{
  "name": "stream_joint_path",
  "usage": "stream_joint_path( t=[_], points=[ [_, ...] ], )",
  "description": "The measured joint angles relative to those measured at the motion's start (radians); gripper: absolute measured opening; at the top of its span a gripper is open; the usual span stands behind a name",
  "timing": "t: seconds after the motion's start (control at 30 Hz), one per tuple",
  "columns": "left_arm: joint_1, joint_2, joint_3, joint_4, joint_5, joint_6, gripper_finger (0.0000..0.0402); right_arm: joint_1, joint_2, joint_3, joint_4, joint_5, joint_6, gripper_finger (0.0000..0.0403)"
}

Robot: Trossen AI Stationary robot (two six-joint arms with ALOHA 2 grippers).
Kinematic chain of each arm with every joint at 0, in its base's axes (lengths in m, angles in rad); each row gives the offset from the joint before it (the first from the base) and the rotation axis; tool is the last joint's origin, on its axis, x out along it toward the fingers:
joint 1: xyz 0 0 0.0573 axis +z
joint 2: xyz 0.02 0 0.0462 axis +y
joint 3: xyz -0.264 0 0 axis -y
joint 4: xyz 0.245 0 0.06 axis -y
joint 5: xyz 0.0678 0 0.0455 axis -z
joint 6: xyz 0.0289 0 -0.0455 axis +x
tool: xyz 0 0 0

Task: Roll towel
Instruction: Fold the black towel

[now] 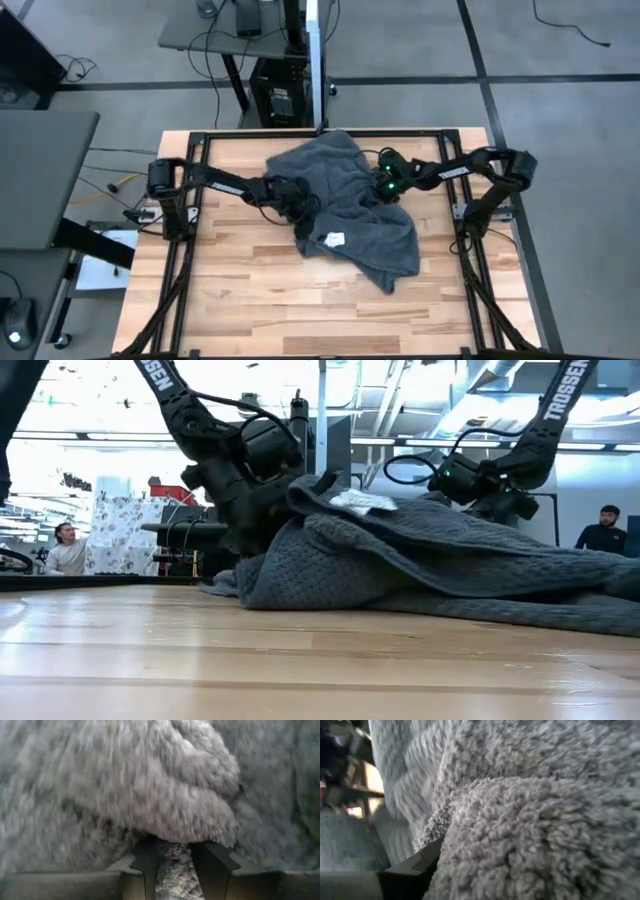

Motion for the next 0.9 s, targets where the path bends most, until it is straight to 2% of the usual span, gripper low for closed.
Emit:
stream_joint_path(
  t=[0.07,0.2,0.23,0.33,0.5,0.73,0.8,0.9],
  points=[
    [-0.01,0.02,0.015,0.062,-0.016,-0.03,0.0091,0.029,0.002,0.008,0.022,0.006,-0.002,0.0174],
    [-0.013,0.041,0.077,0.057,-0.028,-0.016,0.0079,0.057,-0.052,0.039,0.012,0.013,-0.07,0.0042],
    [-0.013,0.042,0.09,0.052,-0.028,-0.009,0.0076,0.059,-0.083,0.053,0.014,0.019,-0.096,0.0024],
    [-0.013,0.046,0.126,0.031,-0.037,0.013,0.0066,0.066,-0.185,0.114,-0.043,0.062,-0.14,0.0014],
    [-0.013,0.05,0.205,0.031,-0.096,0.08,0.0051,0.082,-0.335,0.31,-0.38,0.163,-0.317,0.0006],
    [0.003,0.049,0.415,0.032,-0.387,0.295,0.0041,0.245,-0.375,0.633,-0.817,0.38,-0.527,0.0004],
    [0.012,0.047,0.499,-0.039,-0.394,0.336,0.004,0.292,-0.371,0.696,-0.895,0.438,-0.562,0.0004],
    [0.012,0.045,0.651,-0.352,-0.393,0.38,0.004,0.34,-0.371,0.731,-0.965,0.49,-0.592,0.0004]
  ],
)
